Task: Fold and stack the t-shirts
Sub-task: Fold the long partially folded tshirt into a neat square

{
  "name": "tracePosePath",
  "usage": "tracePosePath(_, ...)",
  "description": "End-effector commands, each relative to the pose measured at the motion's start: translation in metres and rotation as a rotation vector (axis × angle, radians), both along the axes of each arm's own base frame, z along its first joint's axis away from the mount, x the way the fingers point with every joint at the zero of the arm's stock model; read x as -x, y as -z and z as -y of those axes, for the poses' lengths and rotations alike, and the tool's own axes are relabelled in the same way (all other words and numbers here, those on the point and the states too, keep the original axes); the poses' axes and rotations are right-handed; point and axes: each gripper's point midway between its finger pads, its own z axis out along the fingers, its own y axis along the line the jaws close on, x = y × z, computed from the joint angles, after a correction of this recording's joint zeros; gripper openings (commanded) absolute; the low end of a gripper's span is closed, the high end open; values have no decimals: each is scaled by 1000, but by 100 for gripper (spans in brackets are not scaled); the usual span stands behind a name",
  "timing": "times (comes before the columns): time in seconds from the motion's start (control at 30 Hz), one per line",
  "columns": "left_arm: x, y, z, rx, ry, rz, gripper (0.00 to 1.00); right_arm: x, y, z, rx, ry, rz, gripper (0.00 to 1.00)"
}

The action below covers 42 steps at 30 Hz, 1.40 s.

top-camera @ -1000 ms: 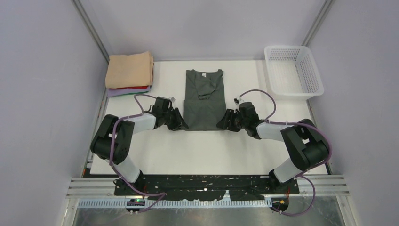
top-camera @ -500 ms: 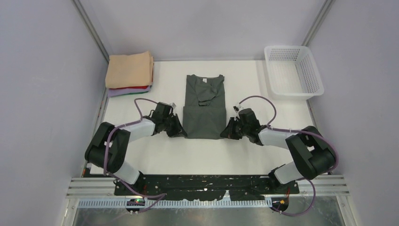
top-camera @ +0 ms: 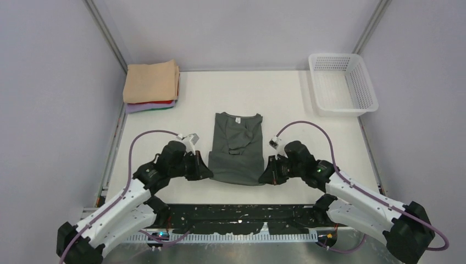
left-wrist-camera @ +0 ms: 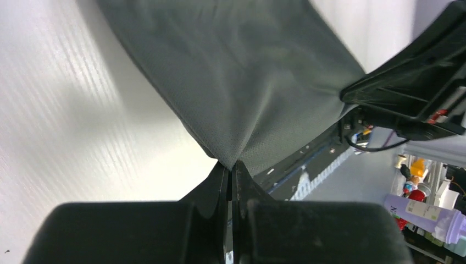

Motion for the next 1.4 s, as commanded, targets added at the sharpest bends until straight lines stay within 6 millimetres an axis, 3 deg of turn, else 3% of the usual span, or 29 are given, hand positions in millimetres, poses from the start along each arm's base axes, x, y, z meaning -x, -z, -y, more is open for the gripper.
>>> tracePosePath(0.0,23,-24,-8,70,26,51,0,23,-33,-5,-95,-99,11,5)
tracePosePath(0.1,20,-46,-10,118,11,142,0,22,-57,-9,-144,-119,60,5)
tracePosePath(0.23,8,-57,-15,96,-30,194,0,9,-82,-14,-164,-111,132,5)
tracePosePath(0.37,-21,-57,-31,-26,-151,223,0,-23,-89,-14,-107,-33,197,5)
tracePosePath(0.53,-56,-75,-26,21,-201,283,0,-62,-105,-17,-92,46,266,5)
tracePosePath(0.63,-73,-75,-28,31,-225,264,0,-82,-116,-13,-118,87,274,5)
tracePosePath(0.93,-125,-84,-33,29,-257,268,0,-124,-104,-8,-209,105,172,5)
tracePosePath(1.13,-164,-78,-31,35,-277,235,0,-160,-106,1,-200,174,205,5)
tracePosePath(1.37,-205,-65,-25,48,-271,165,0,-194,-91,11,-160,224,177,5)
